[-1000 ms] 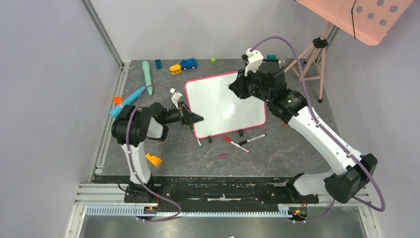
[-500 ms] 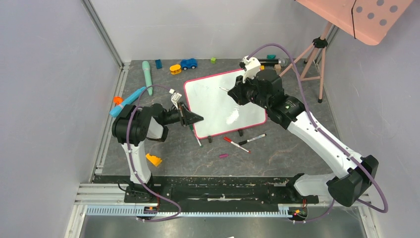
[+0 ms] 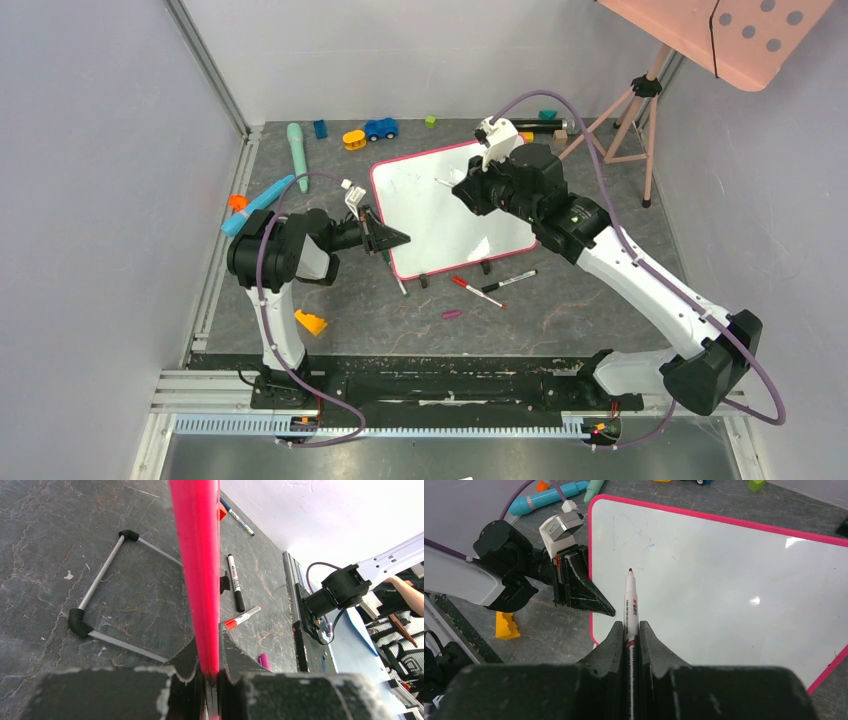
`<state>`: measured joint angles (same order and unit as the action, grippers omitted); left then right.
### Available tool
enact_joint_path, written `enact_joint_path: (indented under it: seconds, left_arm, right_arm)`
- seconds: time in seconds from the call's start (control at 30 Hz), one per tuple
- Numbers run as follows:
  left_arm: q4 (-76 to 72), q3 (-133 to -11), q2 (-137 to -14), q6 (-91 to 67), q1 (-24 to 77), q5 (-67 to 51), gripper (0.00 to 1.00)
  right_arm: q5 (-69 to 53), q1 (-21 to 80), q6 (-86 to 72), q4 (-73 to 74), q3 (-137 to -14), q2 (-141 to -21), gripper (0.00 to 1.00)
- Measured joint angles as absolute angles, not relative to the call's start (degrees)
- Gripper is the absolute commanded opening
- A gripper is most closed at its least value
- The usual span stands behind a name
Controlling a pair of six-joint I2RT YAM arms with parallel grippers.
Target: Write a sentence on the whiteboard
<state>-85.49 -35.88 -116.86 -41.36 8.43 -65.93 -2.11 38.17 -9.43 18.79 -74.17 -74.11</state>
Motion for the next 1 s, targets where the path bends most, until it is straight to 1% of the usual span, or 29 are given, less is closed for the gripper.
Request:
enact_joint_path:
  seconds: [0.23, 0.53, 0.8, 1.0]
  left_arm:
    - [-85.69, -35.73, -116.86, -41.39, 8.32, -65.93, 0.07]
    - [-85.76, -35.24, -116.86, -41.98, 7.35, -66.15, 0.05]
    - [-85.78, -35.22, -116.86, -42.04, 7.29, -66.15, 0.02]
    - [-85.78, -35.18, -116.88, -42.17, 7.14, -66.17, 0.02]
  right_arm:
    - [-2.02, 39.81, -9.43, 17.61, -74.17, -75.22, 0.0]
    - [-0.93, 42.06, -9.52, 17.43, -74.17, -76.82, 0.0]
    - [3.33, 45.19, -10.13, 18.33, -77.06, -80.95, 0.0]
    - [6.68, 47.29, -10.41, 18.46, -79.72, -83.46, 0.0]
